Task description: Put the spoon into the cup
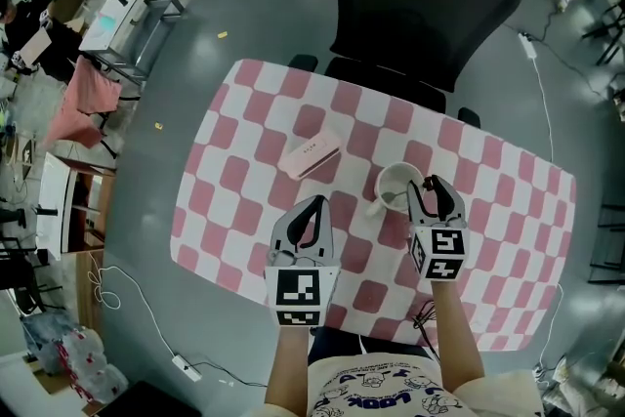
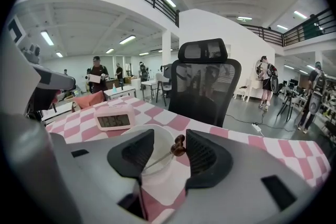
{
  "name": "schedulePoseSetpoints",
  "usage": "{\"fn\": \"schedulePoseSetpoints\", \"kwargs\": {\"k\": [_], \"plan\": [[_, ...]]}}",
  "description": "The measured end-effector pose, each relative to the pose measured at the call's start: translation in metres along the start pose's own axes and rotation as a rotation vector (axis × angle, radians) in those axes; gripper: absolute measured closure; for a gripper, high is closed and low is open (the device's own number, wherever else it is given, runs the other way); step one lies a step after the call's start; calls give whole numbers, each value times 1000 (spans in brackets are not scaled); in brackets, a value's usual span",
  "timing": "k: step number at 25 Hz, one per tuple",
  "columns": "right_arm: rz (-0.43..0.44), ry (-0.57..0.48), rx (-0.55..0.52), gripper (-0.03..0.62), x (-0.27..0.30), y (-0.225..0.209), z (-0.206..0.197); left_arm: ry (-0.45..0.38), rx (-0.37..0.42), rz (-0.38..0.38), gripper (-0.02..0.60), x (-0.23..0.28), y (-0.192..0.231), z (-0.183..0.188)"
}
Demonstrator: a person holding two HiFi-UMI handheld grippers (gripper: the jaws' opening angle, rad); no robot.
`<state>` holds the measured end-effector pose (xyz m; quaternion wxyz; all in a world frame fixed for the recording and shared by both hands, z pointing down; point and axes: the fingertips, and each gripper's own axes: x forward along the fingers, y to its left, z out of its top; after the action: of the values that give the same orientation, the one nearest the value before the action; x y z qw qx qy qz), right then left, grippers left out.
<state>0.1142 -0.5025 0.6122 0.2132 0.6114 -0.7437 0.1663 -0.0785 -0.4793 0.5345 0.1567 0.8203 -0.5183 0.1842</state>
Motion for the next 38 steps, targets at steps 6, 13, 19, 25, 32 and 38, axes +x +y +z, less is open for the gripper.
{"fn": "schedulePoseSetpoints", "kwargs": {"k": [6,13,19,25,32,38], "plan": [[-29,-80,24,381,-24,-7,28,-54,7,16,569,-16,-4,21],[-42,-235,48,444,-85,-7,84,-144,30,50,569,-53,-9,59],[-45,-365,65,484,-143,-5,125,-236,42,82,569,-91,-16,93],[-54,-462,47,541,-195,-6,150,-306,58,83,569,-123,-35,117],[-64,-546,57,565,-240,-5,166,-374,75,84,569,-156,-52,134],[-56,-579,53,569,-262,2,173,-405,85,92,569,-178,-58,140]]}}
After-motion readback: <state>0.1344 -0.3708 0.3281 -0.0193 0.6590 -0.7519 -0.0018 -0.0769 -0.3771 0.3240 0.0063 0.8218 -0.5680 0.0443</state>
